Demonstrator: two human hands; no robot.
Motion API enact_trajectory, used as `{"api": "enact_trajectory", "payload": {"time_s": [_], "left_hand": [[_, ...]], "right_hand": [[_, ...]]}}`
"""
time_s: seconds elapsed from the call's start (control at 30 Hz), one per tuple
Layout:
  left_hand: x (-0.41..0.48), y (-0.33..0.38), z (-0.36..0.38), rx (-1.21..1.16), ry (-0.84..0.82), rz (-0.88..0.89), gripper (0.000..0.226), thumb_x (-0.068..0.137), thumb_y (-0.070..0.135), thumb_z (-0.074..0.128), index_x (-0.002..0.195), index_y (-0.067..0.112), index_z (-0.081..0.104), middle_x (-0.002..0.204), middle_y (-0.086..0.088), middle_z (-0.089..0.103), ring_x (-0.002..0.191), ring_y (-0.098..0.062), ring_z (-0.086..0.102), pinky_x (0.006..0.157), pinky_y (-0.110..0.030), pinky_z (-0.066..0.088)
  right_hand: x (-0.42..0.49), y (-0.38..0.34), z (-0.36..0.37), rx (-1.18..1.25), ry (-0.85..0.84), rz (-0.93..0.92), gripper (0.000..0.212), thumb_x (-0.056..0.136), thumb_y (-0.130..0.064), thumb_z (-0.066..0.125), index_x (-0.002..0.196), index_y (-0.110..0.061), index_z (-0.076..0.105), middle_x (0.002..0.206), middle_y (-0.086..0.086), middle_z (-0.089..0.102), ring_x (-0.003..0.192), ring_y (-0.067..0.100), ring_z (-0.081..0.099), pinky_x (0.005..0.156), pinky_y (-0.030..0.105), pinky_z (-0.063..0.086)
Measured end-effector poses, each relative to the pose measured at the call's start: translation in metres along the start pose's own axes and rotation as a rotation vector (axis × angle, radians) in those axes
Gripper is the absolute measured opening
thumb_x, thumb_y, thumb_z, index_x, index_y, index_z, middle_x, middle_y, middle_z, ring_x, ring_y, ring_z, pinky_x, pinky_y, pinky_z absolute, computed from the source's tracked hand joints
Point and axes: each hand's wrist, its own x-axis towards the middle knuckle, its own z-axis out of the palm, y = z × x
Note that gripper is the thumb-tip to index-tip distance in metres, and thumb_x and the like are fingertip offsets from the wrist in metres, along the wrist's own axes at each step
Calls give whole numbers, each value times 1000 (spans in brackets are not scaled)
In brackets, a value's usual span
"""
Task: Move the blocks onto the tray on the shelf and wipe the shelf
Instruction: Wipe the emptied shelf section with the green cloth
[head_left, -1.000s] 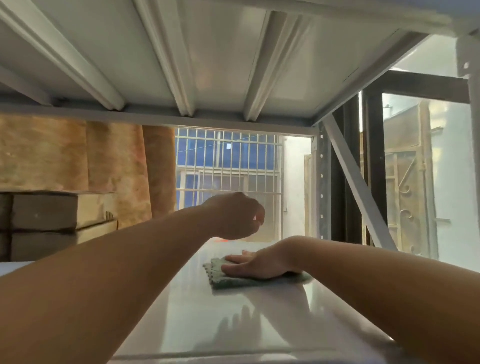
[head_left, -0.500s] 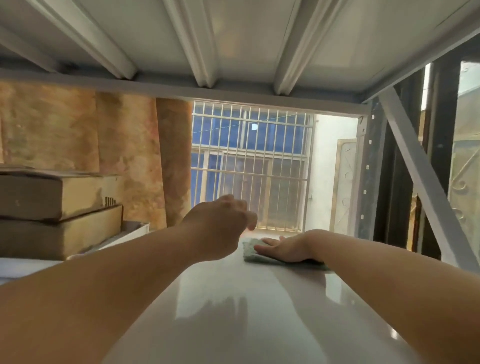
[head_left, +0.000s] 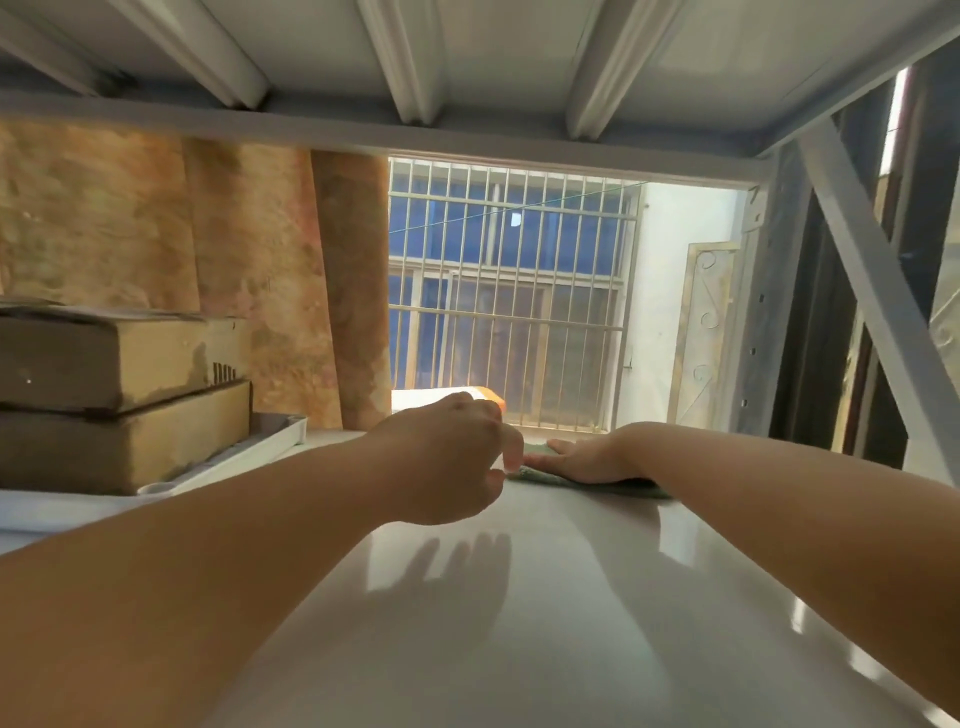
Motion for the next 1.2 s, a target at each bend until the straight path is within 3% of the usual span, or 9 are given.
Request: {"api": "enact_trajectory", "payload": {"time_s": [0.17, 0.33, 0.6, 0.73, 1.0, 1.2], "left_hand": [[-3, -9, -2, -9, -96, -74, 25, 95, 24, 48, 113, 21, 65, 115, 3, 63, 104, -14, 59, 91, -24, 49], [1, -4, -5, -15, -76, -43, 25, 93, 18, 46, 106, 22, 67, 110, 3, 67, 99, -15, 61, 92, -35, 52], [-3, 21, -10, -89, -30, 52, 30, 94, 19, 47, 122, 27, 57, 118, 3, 65, 102, -14, 57, 99, -36, 48], [-9, 42, -10, -138, -64, 112, 33, 95, 23, 48, 127, 28, 51, 113, 2, 66, 91, -12, 51, 93, -31, 45], [-16, 72, -18, -251, 88, 244, 34, 94, 22, 52, 128, 24, 51, 111, 0, 68, 86, -12, 59, 86, -24, 48], [-15, 76, -16, -141, 19, 257, 37, 94, 26, 52, 131, 27, 48, 114, 2, 68, 89, -11, 58, 94, -33, 51]], "right_hand": [[-22, 1, 4, -18, 3, -15, 79, 81, -80, 10, 150, -43, -2, 162, 0, 5, 148, 28, 8, 116, 50, 6], [-60, 9, 17, 63, -13, -14, 77, 80, -81, 15, 148, -48, -2, 162, -5, 0, 149, 24, 3, 117, 50, 2], [-133, 22, 38, 72, 18, -25, 75, 83, -77, 15, 149, -46, -2, 162, -4, -3, 149, 24, 0, 117, 50, -4], [-170, 34, 54, 103, 25, -73, 73, 84, -76, 17, 149, -47, -1, 162, -7, -2, 149, 23, 0, 118, 52, -3], [-236, 41, 73, 104, 34, -131, 77, 78, -74, 18, 149, -48, -1, 162, -5, -1, 149, 24, 1, 116, 49, -2], [-246, 43, 70, 155, -11, -137, 75, 79, -71, 20, 148, -49, 0, 162, -7, -2, 148, 25, -3, 116, 49, -2]]}}
